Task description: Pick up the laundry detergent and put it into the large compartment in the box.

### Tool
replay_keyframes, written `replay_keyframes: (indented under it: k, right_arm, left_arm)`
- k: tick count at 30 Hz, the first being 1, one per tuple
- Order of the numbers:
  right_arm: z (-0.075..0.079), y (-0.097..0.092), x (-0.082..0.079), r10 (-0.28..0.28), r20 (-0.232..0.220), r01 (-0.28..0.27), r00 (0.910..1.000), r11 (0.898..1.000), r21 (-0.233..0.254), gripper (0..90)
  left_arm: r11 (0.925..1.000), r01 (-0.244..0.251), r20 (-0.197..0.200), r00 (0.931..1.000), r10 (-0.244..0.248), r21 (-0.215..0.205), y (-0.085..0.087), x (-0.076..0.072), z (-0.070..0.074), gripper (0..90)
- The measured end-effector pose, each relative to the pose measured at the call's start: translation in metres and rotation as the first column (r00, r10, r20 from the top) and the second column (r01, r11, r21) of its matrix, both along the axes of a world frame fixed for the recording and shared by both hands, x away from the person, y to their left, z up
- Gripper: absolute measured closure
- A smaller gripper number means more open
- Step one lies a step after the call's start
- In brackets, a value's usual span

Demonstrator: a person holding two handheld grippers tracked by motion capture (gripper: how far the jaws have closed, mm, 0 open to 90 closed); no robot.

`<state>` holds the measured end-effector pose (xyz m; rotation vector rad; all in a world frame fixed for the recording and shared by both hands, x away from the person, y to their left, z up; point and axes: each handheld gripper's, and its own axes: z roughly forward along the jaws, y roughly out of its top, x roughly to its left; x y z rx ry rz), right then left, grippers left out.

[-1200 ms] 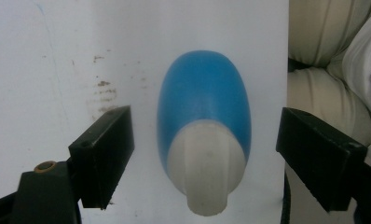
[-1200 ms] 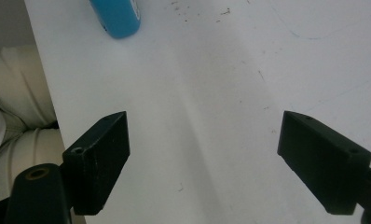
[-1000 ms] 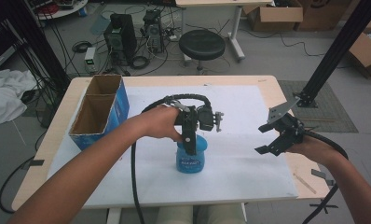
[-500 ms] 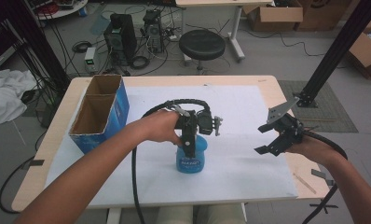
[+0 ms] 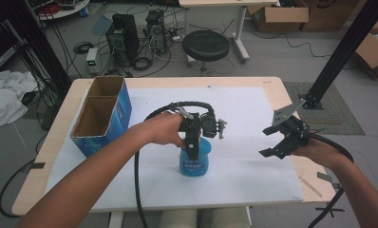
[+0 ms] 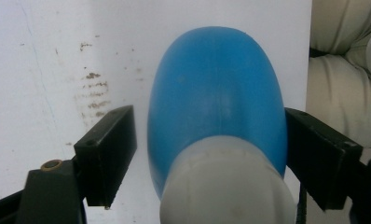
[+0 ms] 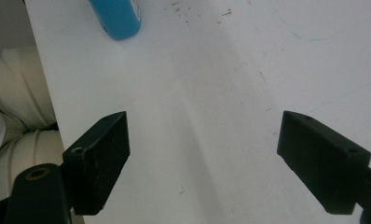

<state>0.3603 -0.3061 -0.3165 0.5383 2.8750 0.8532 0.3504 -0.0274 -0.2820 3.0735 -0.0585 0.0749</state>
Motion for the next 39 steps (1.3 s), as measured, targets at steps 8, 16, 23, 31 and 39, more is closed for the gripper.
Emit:
replay_keyframes:
  k: [8, 16, 23, 31, 39]
  right_arm:
    - [-0.0008, 0.0008, 0.0001, -0.002, -0.006, 0.002, 1.0, 1.0, 0.0, 16.9]
    - [-0.001, 0.0004, 0.0001, 0.0, -0.006, 0.0, 1.0, 1.0, 0.001, 17.0]
    - [-0.002, 0.0013, -0.0003, 0.001, -0.007, -0.001, 1.0, 1.0, 0.001, 16.9]
    - [-0.0012, 0.0023, -0.0001, 0.002, -0.006, -0.002, 1.0, 1.0, 0.004, 17.0]
    - [-0.0018, 0.0027, 0.0001, 0.004, -0.007, -0.004, 1.0, 1.0, 0.004, 17.1]
  left_arm:
    - [1.0, 0.005, 0.001, 1.0, -0.005, 0.005, 0.0009, 0.0008, -0.0003, 26.0]
    - [1.0, 0.003, 0.004, 1.0, -0.003, 0.004, 0.0008, 0.0016, -0.0014, 28.8]
    - [0.9999, 0.014, -0.008, 0.9999, -0.014, 0.006, 0.0009, 0.0014, -0.0009, 33.1]
    - [0.9998, 0.018, -0.022, 0.9996, -0.018, -0.002, 0.0016, 0.0014, -0.0012, 37.1]
    - [0.9997, 0.024, -0.019, 0.9995, -0.024, -0.011, 0.0035, 0.0012, -0.0003, 37.7]
